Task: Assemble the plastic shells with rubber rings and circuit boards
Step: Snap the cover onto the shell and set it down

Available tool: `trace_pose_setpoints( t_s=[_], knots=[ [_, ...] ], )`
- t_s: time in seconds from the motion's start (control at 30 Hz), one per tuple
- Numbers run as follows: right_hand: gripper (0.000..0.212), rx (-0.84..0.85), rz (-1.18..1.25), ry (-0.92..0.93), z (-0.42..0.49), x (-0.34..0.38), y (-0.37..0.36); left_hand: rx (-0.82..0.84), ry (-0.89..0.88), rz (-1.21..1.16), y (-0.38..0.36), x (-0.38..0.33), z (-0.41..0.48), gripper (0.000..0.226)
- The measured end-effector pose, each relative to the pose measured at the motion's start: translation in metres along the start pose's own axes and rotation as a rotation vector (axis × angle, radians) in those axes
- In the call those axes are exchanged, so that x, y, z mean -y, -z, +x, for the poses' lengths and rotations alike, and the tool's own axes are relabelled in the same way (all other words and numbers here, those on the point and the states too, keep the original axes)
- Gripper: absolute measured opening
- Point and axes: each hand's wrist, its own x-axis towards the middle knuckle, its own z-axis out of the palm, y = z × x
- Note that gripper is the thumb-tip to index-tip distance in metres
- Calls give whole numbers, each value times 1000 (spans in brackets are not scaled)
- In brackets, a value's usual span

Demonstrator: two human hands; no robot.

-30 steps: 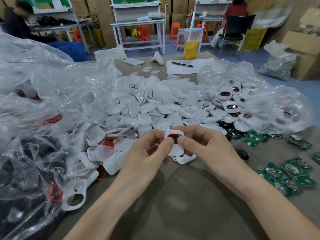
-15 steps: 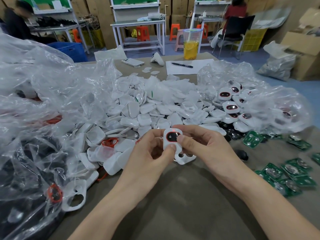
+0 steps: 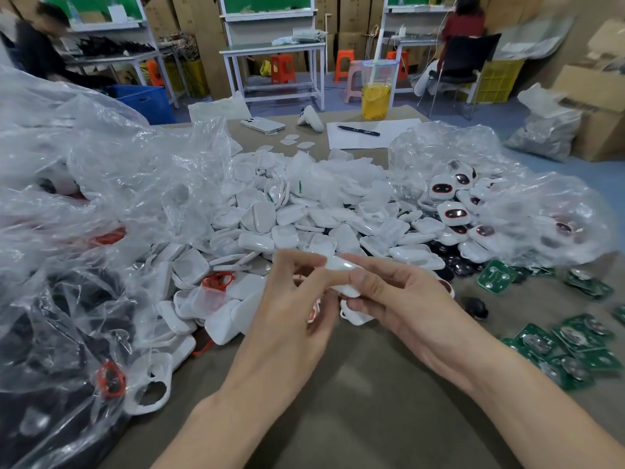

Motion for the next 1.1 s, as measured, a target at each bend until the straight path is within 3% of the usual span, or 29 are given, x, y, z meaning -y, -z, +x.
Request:
trace_pose_setpoints(
  t_s=[0.13,0.2,0.3,0.43,0.73,0.9,1.1],
  knots=[
    [32,-143,-214,53,-1,3,-1,18,318,-378,-3,-6,2,31],
    [34,-177,-306,83,-3,5,-3,64,402,-457,-3,-4,4,28],
    [31,-184,-318,111,-5,6,-6,131,342,-469,-1,-5,3,23],
    [31,-179,-349,110,-5,4,-9,178,268,-317,1,-1,0,36],
    [27,-219,-402,101,-5,3,-7,152,308,-458,-1,-1,2,21],
    [9,-253,-410,147,-4,1,-10,127,348,-522,-3,-7,3,22],
    [13,-255,-335,237,-3,0,-14,65,368,-511,-5,-11,4,32]
  ],
)
